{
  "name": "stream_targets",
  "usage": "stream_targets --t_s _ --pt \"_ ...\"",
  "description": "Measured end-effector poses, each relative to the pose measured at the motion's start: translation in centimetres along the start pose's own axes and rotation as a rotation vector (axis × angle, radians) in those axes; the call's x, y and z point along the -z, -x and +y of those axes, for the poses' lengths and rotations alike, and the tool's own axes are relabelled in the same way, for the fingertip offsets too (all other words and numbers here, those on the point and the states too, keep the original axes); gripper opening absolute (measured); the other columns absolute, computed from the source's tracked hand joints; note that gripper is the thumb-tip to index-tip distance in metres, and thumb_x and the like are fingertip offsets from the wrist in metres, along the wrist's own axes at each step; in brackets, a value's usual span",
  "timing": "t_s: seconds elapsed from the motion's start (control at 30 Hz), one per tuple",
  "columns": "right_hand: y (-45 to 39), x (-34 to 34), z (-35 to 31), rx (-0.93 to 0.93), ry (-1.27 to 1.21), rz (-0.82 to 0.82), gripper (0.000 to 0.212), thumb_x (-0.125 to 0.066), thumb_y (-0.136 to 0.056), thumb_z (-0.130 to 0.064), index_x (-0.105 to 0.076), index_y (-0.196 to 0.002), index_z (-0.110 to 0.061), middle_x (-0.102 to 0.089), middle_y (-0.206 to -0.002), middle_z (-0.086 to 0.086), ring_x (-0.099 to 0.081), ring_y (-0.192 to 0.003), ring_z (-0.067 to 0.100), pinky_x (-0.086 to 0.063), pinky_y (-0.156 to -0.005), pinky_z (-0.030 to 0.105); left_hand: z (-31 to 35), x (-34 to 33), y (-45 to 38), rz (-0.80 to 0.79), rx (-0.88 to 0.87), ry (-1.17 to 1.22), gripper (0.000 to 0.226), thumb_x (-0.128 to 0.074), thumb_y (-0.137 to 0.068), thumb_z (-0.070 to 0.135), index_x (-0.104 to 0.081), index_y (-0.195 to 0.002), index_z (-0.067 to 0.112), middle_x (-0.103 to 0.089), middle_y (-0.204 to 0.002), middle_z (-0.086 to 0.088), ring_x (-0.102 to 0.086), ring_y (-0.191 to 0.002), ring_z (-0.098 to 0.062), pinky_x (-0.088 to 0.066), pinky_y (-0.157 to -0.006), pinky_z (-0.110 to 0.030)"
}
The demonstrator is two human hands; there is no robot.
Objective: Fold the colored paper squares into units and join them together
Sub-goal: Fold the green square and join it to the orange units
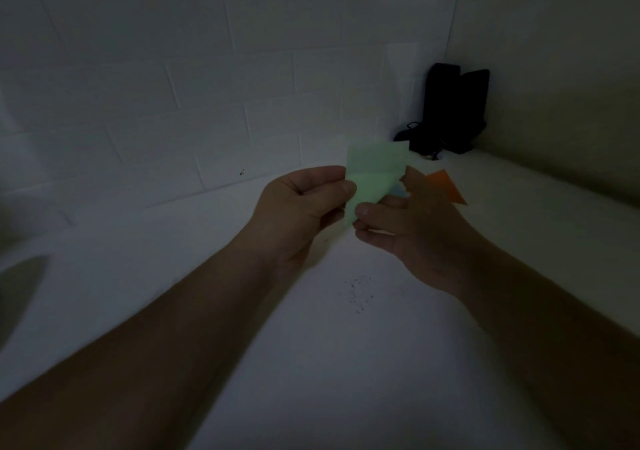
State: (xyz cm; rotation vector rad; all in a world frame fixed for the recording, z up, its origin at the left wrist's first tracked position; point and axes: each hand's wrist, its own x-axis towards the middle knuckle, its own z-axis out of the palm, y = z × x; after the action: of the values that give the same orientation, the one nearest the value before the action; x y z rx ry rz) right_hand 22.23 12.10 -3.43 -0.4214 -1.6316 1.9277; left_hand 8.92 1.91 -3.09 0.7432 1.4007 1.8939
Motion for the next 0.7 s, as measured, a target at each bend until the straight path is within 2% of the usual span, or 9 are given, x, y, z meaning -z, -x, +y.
stream_targets --t_s 0.1,0.17,0.2,0.3,0.37,0.53,0.63,0.7 --pt "-0.11 -0.16 0.23 0.011 0.029 0.002 0.059 -0.071 -0.085 0.006 -0.050 -0.135 -0.018 -0.074 -0.109 0.014 -0.073 -0.099 0.027 -0.060 -0.080 0.037 0.02 0.08 0.06 0.000 0.025 0.011 0.027 -0.074 -0.089 0.003 -0.073 -0.115 0.003 -0.077 -0.108 -0.015 -0.071 -0.092 -0.025 -0.061 -0.086 -0.033" --pt "-0.28 -0.05 0.30 0.015 0.048 0.016 0.058 -0.071 -0.085 0.005 -0.051 -0.135 -0.017 -0.074 -0.107 0.015 -0.073 -0.099 0.030 -0.060 -0.080 0.038 0.00 -0.02 0.15 -0.001 0.038 0.021 0.024 -0.074 -0.089 0.003 -0.074 -0.113 0.005 -0.077 -0.097 -0.011 -0.068 -0.078 -0.016 -0.058 -0.071 -0.024" --pt "-0.34 0.00 0.33 0.013 0.049 0.020 0.059 -0.071 -0.085 0.006 -0.051 -0.135 -0.017 -0.074 -0.105 0.015 -0.073 -0.097 0.031 -0.060 -0.080 0.039 -0.01 -0.08 0.18 -0.002 0.042 0.024 0.023 -0.073 -0.090 0.003 -0.074 -0.113 0.005 -0.076 -0.096 -0.012 -0.067 -0.076 -0.014 -0.057 -0.069 -0.022" --pt "-0.20 -0.15 0.41 -0.002 0.051 -0.002 0.060 -0.069 -0.086 0.008 -0.047 -0.137 -0.014 -0.075 -0.093 0.012 -0.073 -0.084 0.027 -0.060 -0.079 0.039 -0.08 -0.08 0.07 -0.005 0.037 0.056 0.029 -0.072 -0.091 0.003 -0.071 -0.120 0.002 -0.075 -0.111 -0.022 -0.068 -0.085 -0.019 -0.057 -0.072 -0.023" --pt "-0.02 -0.33 0.38 0.000 0.044 -0.015 0.059 -0.069 -0.085 0.009 -0.049 -0.135 -0.014 -0.075 -0.091 0.012 -0.073 -0.083 0.026 -0.060 -0.079 0.039 -0.05 -0.05 0.08 -0.015 0.037 0.080 0.031 -0.071 -0.091 0.003 -0.070 -0.122 0.000 -0.074 -0.114 -0.022 -0.069 -0.088 -0.020 -0.058 -0.074 -0.024" --pt "0.07 -0.43 0.20 0.002 0.088 -0.042 0.059 -0.070 -0.085 0.008 -0.051 -0.136 -0.015 -0.075 -0.092 0.011 -0.072 -0.083 0.026 -0.060 -0.083 0.043 0.22 -0.04 0.26 -0.005 0.046 0.136 0.021 -0.067 -0.093 -0.001 -0.072 -0.114 0.002 -0.078 -0.095 -0.010 -0.073 -0.076 -0.015 -0.059 -0.070 -0.023" --pt "0.22 -0.51 0.35 -0.004 0.125 -0.063 0.061 -0.070 -0.085 0.008 -0.053 -0.137 -0.018 -0.073 -0.079 0.001 -0.071 -0.079 0.023 -0.059 -0.083 0.043 0.28 0.08 0.06 0.013 0.058 0.192 0.030 -0.068 -0.093 0.000 -0.068 -0.123 -0.002 -0.076 -0.110 -0.019 -0.073 -0.084 -0.020 -0.061 -0.075 -0.026" --pt "0.32 -0.58 0.33 0.000 0.146 -0.072 0.057 -0.070 -0.085 0.008 -0.056 -0.134 -0.018 -0.072 -0.078 0.001 -0.070 -0.078 0.023 -0.059 -0.083 0.043 0.22 0.12 0.01 0.025 0.063 0.208 0.033 -0.070 -0.092 0.000 -0.067 -0.125 -0.002 -0.074 -0.116 -0.022 -0.072 -0.089 -0.022 -0.061 -0.077 -0.027"
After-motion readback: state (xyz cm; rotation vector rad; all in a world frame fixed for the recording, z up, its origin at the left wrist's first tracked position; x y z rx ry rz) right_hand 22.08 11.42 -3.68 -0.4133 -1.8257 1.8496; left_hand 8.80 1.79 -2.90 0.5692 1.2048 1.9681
